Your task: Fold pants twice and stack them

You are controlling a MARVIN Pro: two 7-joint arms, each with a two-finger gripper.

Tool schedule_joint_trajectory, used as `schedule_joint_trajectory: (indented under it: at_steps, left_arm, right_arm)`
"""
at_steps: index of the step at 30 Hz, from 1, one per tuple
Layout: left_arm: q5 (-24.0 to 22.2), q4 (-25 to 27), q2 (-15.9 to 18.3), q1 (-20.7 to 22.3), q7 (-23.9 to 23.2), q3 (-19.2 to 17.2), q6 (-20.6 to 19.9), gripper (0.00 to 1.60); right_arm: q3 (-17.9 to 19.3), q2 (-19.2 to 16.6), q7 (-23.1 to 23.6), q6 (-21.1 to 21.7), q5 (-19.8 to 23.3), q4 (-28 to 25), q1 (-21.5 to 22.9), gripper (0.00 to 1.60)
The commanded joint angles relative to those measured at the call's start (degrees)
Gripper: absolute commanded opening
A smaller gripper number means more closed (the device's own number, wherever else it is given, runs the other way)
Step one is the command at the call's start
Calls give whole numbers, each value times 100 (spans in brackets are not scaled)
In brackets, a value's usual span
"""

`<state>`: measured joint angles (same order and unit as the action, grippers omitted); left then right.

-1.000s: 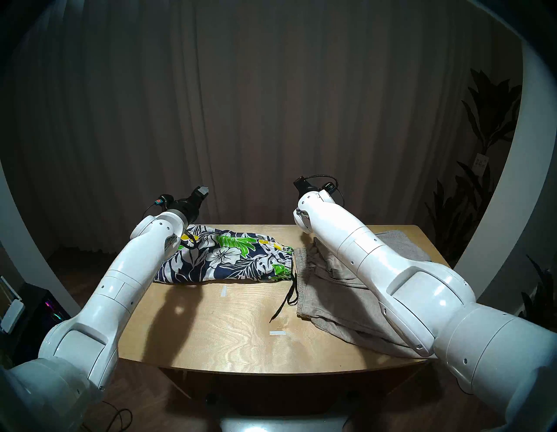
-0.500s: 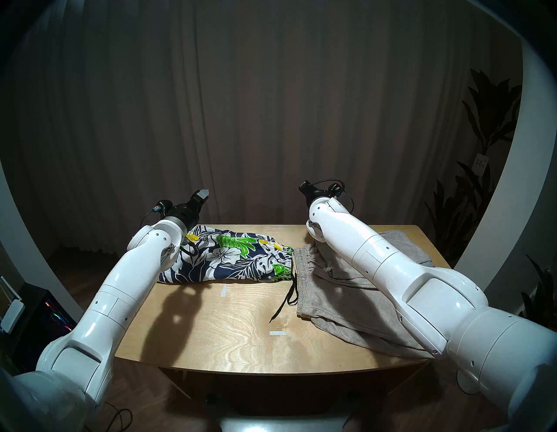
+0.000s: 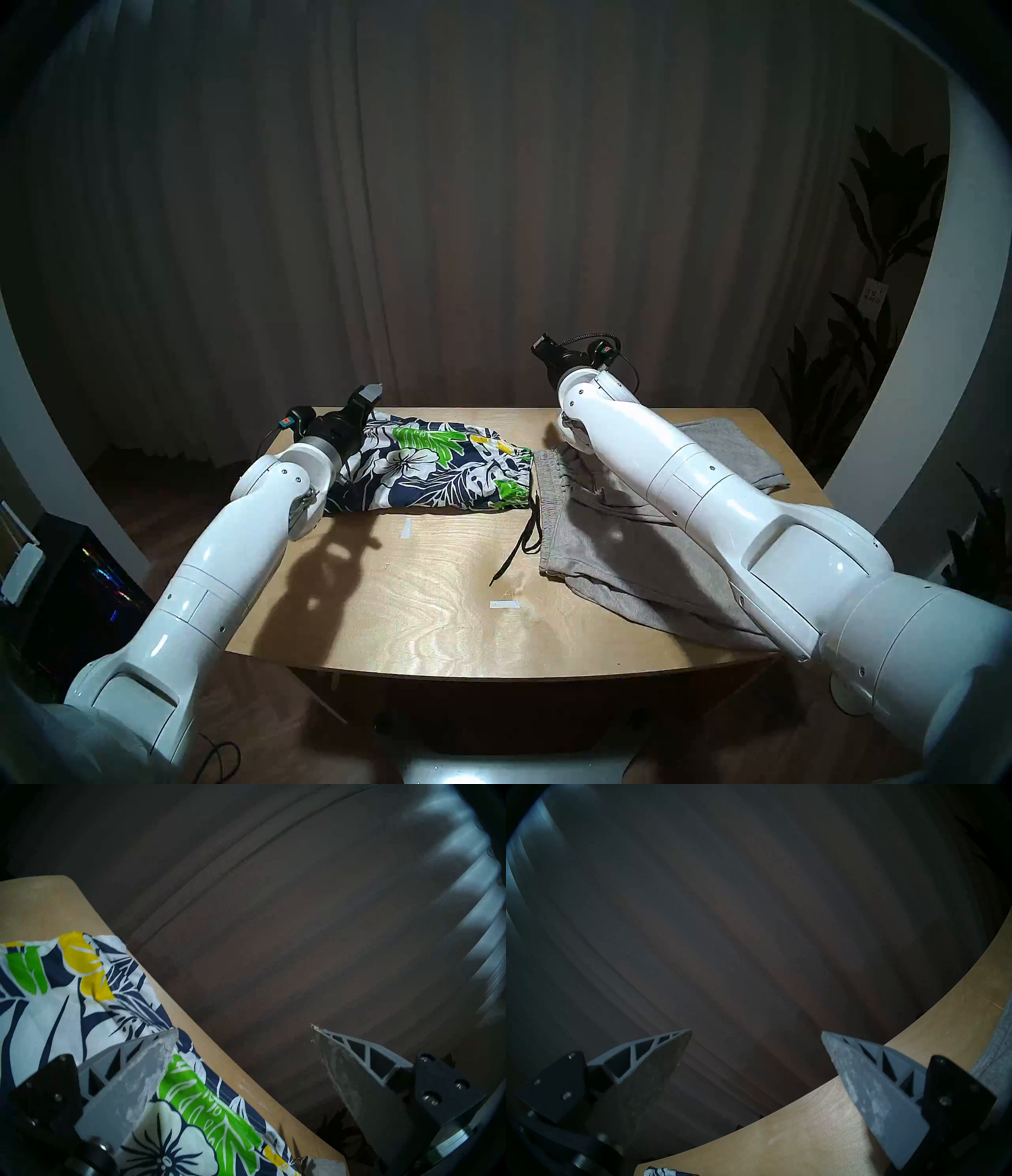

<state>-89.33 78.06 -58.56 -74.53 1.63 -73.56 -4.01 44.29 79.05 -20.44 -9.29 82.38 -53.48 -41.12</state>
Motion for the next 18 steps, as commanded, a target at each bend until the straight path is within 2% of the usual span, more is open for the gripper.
schedule_joint_trajectory:
  at_steps: [1, 9, 18]
  left_arm:
    - [-123, 452, 43, -328, -69, -120, 96, 160]
    - [-286, 858, 82, -702, -91, -220, 185, 160]
    - [-444, 1349, 124, -1120, -130, -307, 283, 160]
  right_arm:
    - [41, -31, 195, 61, 134, -461, -139, 160]
    - [65, -140, 303, 212, 354, -814, -442, 160]
    - [190, -442, 425, 336, 523, -1163, -598, 160]
